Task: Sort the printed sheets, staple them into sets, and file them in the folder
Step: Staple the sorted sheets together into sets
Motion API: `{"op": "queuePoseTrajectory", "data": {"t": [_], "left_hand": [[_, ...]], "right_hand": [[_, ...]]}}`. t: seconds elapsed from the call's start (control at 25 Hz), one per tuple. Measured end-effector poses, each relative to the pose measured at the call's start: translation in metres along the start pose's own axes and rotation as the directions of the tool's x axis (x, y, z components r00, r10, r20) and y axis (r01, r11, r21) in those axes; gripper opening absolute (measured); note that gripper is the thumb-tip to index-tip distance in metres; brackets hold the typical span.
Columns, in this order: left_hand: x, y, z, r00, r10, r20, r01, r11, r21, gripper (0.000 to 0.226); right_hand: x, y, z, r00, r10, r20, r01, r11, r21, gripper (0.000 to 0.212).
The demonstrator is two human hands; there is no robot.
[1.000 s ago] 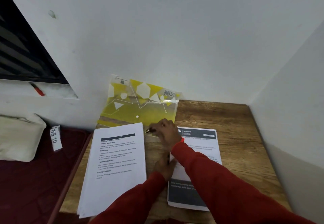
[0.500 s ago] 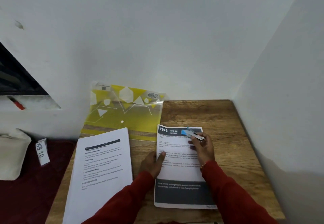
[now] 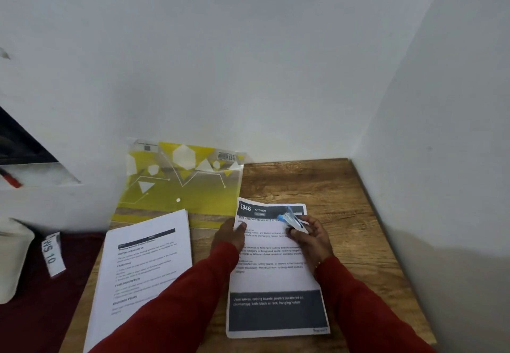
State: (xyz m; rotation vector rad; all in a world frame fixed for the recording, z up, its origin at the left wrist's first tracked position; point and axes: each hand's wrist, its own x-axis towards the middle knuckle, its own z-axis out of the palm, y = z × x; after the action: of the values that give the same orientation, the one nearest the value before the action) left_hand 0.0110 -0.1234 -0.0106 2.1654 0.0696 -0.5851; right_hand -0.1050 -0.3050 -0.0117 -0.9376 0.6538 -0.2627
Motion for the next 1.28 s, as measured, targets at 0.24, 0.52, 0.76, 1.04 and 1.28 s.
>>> {"op": "queuePoseTrajectory", "data": {"t": [0.24,0.52,0.76,1.04,1.28], "left_hand": [[-0.033,0.004,-0.007,0.966,0.219,-0.139,-0.251,0.927,-0.280,0.021],[-0.069,0.071,-0.058,0.828,0.472,-0.302,-0.560,0.686,-0.465,0.008],[-0.082,0.066,-0.061,0.748,0.551,-0.371,-0.664,0.617,-0.423,0.014],[-0.082,0.051,-0.053,0.803,0.493,-0.334,-0.595,0.695,-0.405,0.014],[-0.071,0.039,-0.048,0.852,0.458,-0.255,-0.523,0.768,-0.369,0.004]], "right_hand": [[-0.011,-0.022,0.007,0.934,-0.248,-0.256,0.151,0.926,-0.347,0.029],[-0.025,-0.076,0.048,0.877,-0.475,-0.074,0.455,0.869,-0.196,0.019],[-0.039,-0.081,0.056,0.789,-0.613,-0.025,0.592,0.771,-0.234,0.015],[-0.046,-0.063,0.050,0.807,-0.584,-0.088,0.550,0.797,-0.250,0.019],[-0.040,-0.048,0.043,0.858,-0.511,-0.062,0.476,0.834,-0.279,0.021]]}}
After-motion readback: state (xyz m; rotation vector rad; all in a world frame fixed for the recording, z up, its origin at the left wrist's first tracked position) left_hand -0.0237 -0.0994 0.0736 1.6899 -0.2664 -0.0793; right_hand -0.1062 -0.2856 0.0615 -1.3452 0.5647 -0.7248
